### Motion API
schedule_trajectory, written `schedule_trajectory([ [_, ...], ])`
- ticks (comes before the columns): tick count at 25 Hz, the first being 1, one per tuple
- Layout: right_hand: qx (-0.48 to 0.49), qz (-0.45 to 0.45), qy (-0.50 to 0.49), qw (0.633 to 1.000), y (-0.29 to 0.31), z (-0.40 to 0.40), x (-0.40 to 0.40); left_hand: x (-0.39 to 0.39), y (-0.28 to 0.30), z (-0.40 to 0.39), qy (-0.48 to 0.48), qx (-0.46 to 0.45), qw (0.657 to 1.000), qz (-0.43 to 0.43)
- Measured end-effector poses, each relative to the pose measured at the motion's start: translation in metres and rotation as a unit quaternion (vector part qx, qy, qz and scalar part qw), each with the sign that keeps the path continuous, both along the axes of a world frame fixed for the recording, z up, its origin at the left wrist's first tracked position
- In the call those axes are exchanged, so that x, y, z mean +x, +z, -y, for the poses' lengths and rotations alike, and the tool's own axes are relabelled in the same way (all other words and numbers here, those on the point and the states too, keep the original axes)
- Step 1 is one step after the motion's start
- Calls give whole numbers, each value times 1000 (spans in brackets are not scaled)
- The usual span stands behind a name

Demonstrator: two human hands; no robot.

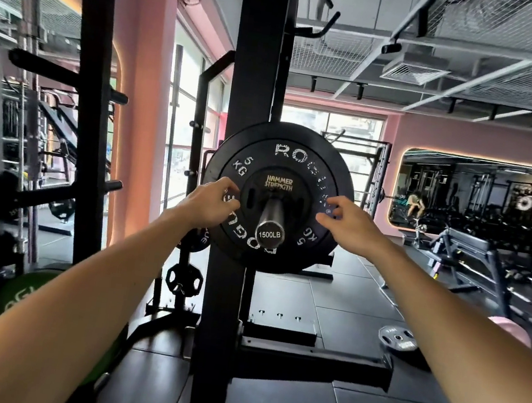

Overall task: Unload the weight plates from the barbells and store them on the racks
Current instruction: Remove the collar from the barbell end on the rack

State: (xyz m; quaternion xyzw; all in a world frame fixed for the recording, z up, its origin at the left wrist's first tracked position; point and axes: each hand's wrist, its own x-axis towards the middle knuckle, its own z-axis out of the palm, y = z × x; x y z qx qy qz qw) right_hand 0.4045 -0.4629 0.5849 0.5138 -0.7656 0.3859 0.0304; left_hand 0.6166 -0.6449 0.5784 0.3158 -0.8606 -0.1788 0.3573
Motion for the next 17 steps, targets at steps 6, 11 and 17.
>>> schedule_trajectory([
  [6,15,-19,-16,1000,-4,77,-44,-61,-10,78,23,4,1000,11],
  [11,30,-36,9,999,-11,150,-70,-113,-16,141,0,19,999,32],
  [17,23,-53,11,998,-22,195,-83,-161,-22,158,-56,95,994,1],
])
